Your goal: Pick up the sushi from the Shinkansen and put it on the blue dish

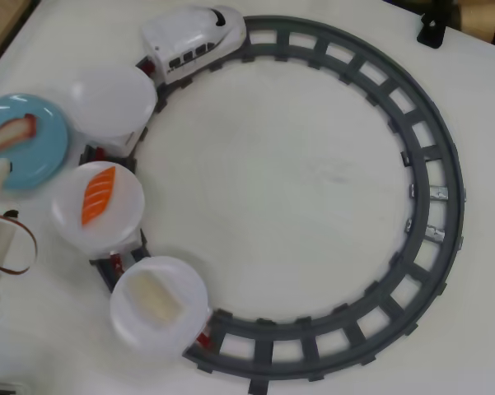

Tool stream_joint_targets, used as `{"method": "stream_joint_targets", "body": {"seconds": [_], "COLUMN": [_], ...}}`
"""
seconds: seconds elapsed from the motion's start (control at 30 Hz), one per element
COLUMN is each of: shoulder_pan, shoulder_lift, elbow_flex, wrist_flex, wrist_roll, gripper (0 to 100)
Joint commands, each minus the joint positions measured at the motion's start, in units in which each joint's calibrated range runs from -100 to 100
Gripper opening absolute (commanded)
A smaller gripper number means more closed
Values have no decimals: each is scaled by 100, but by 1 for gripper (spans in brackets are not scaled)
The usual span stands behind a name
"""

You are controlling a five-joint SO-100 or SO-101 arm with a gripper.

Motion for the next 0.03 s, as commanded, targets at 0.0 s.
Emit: {"method": "stream_joint_targets", "body": {"seconds": [0.0], "shoulder_pan": [73], "shoulder_lift": [45], "elbow_flex": [-41], "wrist_flex": [-129], "wrist_roll": [-53], "gripper": [23]}}
